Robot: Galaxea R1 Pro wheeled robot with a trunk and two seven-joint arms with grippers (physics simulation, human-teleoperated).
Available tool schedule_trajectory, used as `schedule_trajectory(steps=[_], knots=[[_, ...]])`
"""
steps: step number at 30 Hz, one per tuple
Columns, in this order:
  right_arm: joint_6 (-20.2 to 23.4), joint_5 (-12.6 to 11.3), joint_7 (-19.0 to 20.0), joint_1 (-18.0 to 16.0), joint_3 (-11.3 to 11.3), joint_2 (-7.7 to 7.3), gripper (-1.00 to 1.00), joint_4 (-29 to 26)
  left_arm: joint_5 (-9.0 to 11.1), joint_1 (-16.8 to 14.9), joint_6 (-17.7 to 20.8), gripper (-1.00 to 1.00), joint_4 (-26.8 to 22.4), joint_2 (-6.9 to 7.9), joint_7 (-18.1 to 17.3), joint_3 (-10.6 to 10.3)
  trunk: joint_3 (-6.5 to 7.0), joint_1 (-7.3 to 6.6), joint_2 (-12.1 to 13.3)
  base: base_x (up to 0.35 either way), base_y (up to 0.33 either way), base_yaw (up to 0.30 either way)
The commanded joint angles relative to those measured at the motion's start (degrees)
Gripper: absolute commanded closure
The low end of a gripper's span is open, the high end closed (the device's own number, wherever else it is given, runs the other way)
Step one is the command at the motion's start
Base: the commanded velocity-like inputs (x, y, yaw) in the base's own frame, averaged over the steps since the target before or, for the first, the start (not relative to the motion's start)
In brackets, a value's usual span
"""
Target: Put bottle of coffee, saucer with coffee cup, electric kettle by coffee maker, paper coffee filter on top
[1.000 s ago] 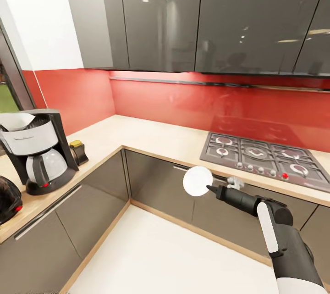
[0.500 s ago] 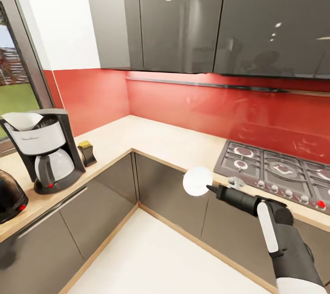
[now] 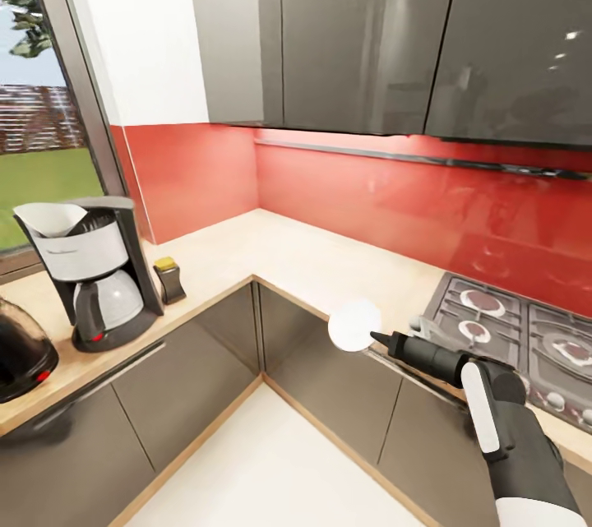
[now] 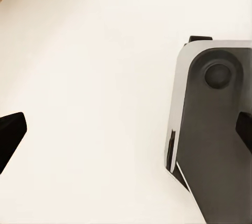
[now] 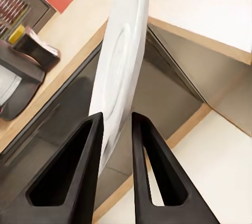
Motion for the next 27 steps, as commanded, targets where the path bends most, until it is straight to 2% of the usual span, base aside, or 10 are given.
schedule_trajectory(steps=[1, 4, 9, 14, 17, 22, 27], knots=[[0.3, -0.1, 0.3, -0.1, -0.1, 0.00, 1.00, 0.0, 0.2, 0.0, 0.0, -1.00, -0.1, 0.01, 0.3, -0.5, -0.12, 0.06, -0.1, 0.283, -0.206, 0.277], [0.4, -0.1, 0.3, -0.1, -0.1, 0.00, 1.00, 0.0, 0.2, 0.0, 0.0, -1.00, -0.1, 0.02, 0.3, -0.4, -0.12, 0.06, -0.1, 0.283, -0.206, 0.259], [0.3, -0.2, 0.4, 0.0, -0.1, -0.07, 1.00, -0.1, 0.2, 0.0, 0.0, -1.00, 0.0, 0.02, 0.3, -0.4, -0.12, 0.06, -0.1, 0.284, -0.204, 0.055], [1.1, 0.1, 0.4, 0.0, -0.2, 0.40, 1.00, -0.2, 0.4, 1.6, 0.2, -1.00, 0.7, -0.07, 0.2, -0.2, -0.12, 0.06, -0.1, 0.000, 0.000, 0.000], [1.1, -0.1, 0.3, -0.1, -0.1, -0.39, 1.00, -0.1, 0.5, 2.6, 0.1, -1.00, 0.7, -0.07, 0.1, -0.2, -0.12, 0.06, -0.1, 0.000, 0.000, 0.000], [1.1, -0.2, 0.3, 0.0, -0.1, -0.62, 1.00, -0.2, 0.5, 3.8, 0.1, -1.00, 0.7, -0.07, 0.1, -0.2, -0.12, 0.06, -0.1, 0.000, 0.000, 0.000], [1.2, -0.2, 0.3, 0.0, -0.1, -0.62, 1.00, -0.2, 0.5, 3.8, 0.1, -1.00, 0.7, -0.07, 0.1, -0.2, -0.12, 0.06, -0.1, 0.016, 0.000, 0.199]])
